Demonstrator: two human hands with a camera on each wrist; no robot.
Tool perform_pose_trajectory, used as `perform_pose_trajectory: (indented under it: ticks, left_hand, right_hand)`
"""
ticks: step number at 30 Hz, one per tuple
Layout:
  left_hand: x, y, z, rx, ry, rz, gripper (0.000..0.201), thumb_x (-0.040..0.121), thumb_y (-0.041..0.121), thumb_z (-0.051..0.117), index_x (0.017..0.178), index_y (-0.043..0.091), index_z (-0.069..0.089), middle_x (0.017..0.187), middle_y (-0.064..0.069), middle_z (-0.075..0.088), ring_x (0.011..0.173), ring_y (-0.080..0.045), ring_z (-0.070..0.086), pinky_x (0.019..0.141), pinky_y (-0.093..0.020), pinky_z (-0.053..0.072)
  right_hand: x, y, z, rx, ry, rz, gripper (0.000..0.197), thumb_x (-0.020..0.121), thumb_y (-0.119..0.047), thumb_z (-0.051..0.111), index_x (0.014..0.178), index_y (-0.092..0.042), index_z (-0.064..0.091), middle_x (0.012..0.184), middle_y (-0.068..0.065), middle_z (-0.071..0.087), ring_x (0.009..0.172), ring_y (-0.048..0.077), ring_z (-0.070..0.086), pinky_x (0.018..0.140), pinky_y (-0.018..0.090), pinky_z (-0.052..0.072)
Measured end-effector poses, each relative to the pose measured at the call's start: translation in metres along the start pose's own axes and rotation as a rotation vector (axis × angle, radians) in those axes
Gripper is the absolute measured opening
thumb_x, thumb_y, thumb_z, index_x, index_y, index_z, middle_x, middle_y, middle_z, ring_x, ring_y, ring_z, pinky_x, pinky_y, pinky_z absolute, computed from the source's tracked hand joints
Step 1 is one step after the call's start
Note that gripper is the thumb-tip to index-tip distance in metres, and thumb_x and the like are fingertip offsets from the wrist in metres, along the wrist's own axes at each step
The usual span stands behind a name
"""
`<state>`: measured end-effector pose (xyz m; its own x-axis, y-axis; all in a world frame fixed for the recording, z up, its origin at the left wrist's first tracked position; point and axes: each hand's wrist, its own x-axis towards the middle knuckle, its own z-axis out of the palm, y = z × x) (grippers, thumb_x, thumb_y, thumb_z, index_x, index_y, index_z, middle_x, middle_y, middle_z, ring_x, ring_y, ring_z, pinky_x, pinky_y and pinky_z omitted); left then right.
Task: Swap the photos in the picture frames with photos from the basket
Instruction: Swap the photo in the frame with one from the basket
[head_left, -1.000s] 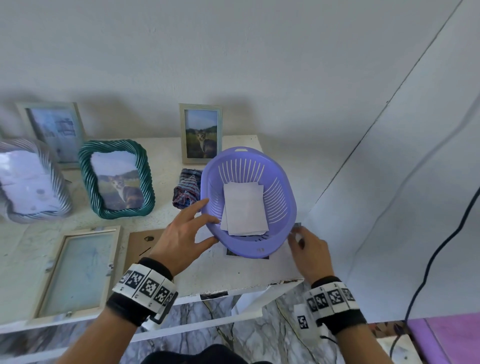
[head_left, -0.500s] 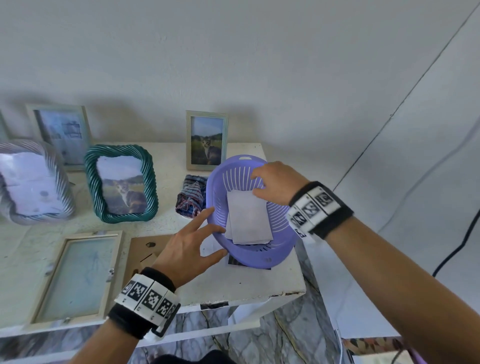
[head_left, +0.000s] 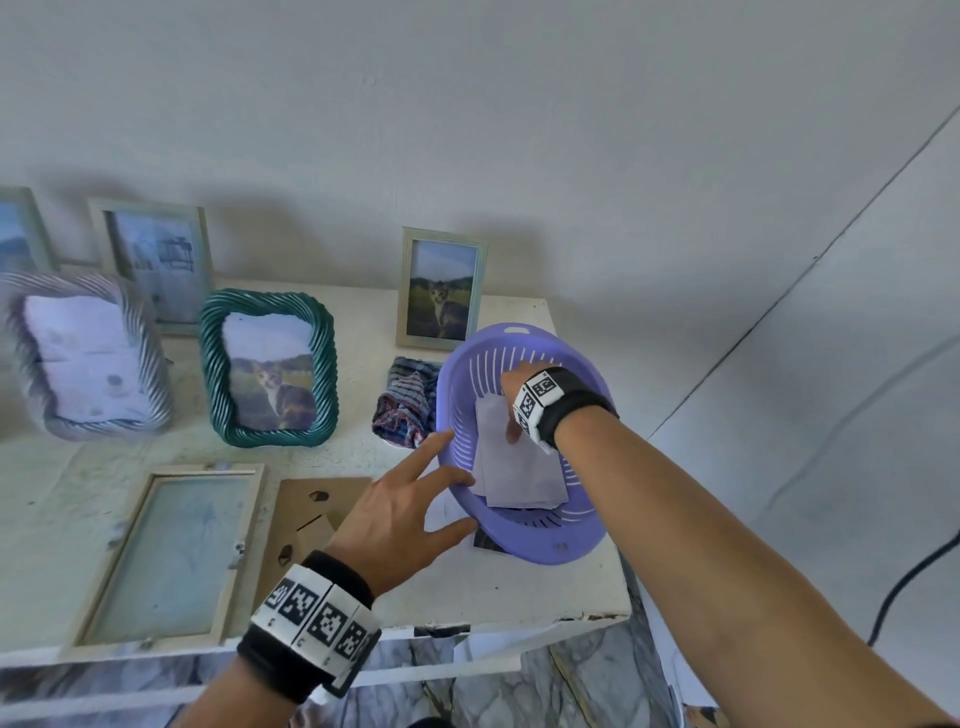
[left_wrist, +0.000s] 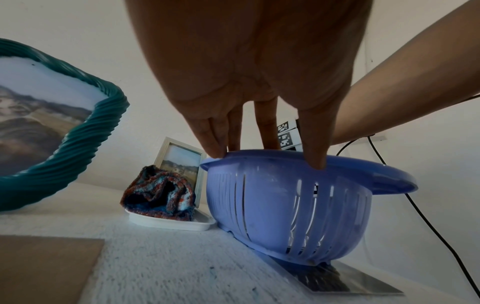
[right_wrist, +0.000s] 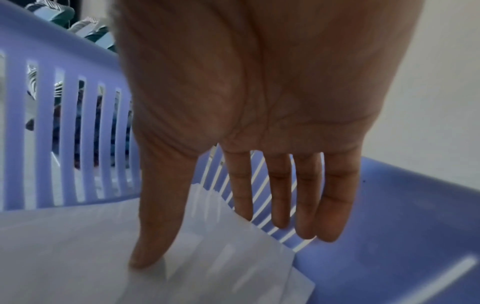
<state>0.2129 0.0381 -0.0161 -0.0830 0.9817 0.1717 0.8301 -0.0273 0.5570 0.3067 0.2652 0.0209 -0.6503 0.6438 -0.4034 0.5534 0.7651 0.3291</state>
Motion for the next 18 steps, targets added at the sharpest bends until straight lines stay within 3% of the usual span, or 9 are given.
perform_pose_trajectory:
  ticks: [3,6,10,12,15,18]
  left_hand:
    - [0.000,-0.002,0.001,-0.003,0.012,0.010,0.039,0.083,0.052,0.069,0.116,0.033,0.061,0.155,0.005,0.034,0.102,-0.021,0.065,0.077,-0.036,0.054]
    - [-0.001,-0.005,0.003,-0.003,0.019,0.021,0.041,0.084,0.054,0.066,0.117,0.033,0.060,0.156,0.004,0.033,0.107,-0.023,0.064,0.079,-0.038,0.055]
    - [-0.003,-0.009,0.002,-0.026,0.006,0.031,0.050,0.086,0.065,0.050,0.125,0.035,0.057,0.157,0.006,0.030,0.126,-0.020,0.054,0.090,-0.041,0.054]
    - [-0.005,-0.009,-0.002,-0.095,0.023,0.021,0.052,0.086,0.067,0.045,0.126,0.036,0.058,0.156,0.009,0.032,0.128,-0.015,0.051,0.095,-0.037,0.052]
    - [-0.008,-0.009,-0.018,-0.246,0.107,0.014,0.046,0.088,0.060,0.051,0.122,0.032,0.063,0.146,0.012,0.045,0.129,-0.004,0.047,0.102,-0.023,0.043]
    - [-0.008,-0.011,-0.043,-0.344,0.234,0.012,0.033,0.090,0.045,0.060,0.117,0.026,0.066,0.129,0.017,0.056,0.118,0.009,0.051,0.095,-0.007,0.040]
  right_hand:
    - [0.005,-0.002,-0.004,0.057,0.002,0.040,0.037,0.084,-0.031,0.071,0.114,-0.013,0.061,0.111,0.008,0.066,0.100,0.029,0.062,0.084,0.038,0.052]
    - [0.007,-0.003,-0.013,0.117,0.059,0.086,0.024,0.093,-0.020,0.057,0.117,-0.014,0.059,0.114,0.009,0.065,0.106,0.031,0.061,0.081,0.038,0.047]
    - [-0.001,0.010,-0.031,0.428,0.105,0.049,0.018,0.091,-0.007,0.052,0.105,-0.016,0.059,0.114,0.009,0.063,0.100,0.029,0.060,0.080,0.033,0.047]
    - [-0.016,0.020,-0.045,0.622,0.191,0.043,0.023,0.086,-0.003,0.052,0.096,-0.022,0.060,0.113,0.008,0.063,0.097,0.027,0.059,0.078,0.030,0.046]
    - [-0.049,0.030,-0.070,0.752,0.367,0.051,0.028,0.086,-0.003,0.051,0.103,-0.021,0.065,0.106,0.007,0.063,0.092,0.028,0.059,0.076,0.030,0.045]
    - [-0.084,0.025,-0.096,0.862,0.555,0.041,0.025,0.089,-0.007,0.052,0.107,-0.022,0.064,0.100,-0.005,0.061,0.081,0.016,0.059,0.069,0.021,0.043]
